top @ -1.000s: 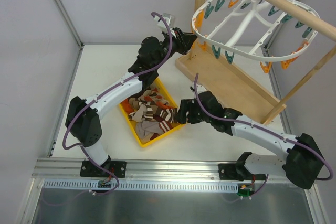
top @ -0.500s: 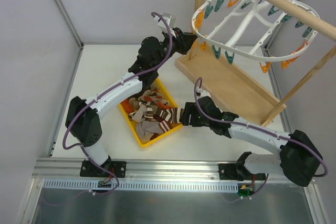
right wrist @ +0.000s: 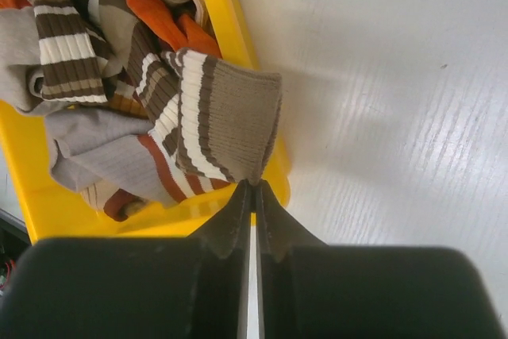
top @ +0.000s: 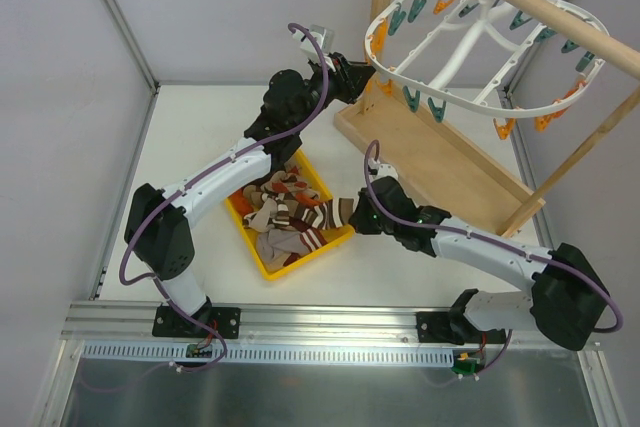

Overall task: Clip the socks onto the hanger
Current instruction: Pick up the sock from the bin.

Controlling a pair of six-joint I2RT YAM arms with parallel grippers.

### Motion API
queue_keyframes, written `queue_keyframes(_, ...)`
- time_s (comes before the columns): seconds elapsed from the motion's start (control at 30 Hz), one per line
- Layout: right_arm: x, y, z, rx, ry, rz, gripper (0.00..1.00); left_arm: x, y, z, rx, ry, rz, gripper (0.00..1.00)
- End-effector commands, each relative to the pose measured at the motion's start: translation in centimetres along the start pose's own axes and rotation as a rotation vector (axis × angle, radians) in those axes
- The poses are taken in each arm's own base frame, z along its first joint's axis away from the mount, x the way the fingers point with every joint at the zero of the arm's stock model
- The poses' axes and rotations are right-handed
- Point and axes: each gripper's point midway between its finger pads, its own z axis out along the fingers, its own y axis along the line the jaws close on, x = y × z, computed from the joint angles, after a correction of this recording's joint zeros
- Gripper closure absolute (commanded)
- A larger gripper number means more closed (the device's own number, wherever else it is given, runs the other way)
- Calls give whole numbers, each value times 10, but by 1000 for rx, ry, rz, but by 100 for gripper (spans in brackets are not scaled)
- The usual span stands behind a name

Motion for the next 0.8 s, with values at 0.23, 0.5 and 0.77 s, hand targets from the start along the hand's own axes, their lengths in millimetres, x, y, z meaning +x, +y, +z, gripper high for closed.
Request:
queue_keyframes(0.23, -54, 14, -28, -12, -215, -70, 99, -18, 11, 1, -16, -23, 33, 99)
queue_keyframes(0.5, -124, 29, -82, -42, -503, -410, 99, -26, 3, 0, 23, -25, 11, 99)
queue_keyframes(0.77, -166, 38, -103, -32, -572, -583, 99, -31, -10, 4, 84, -25, -9, 100)
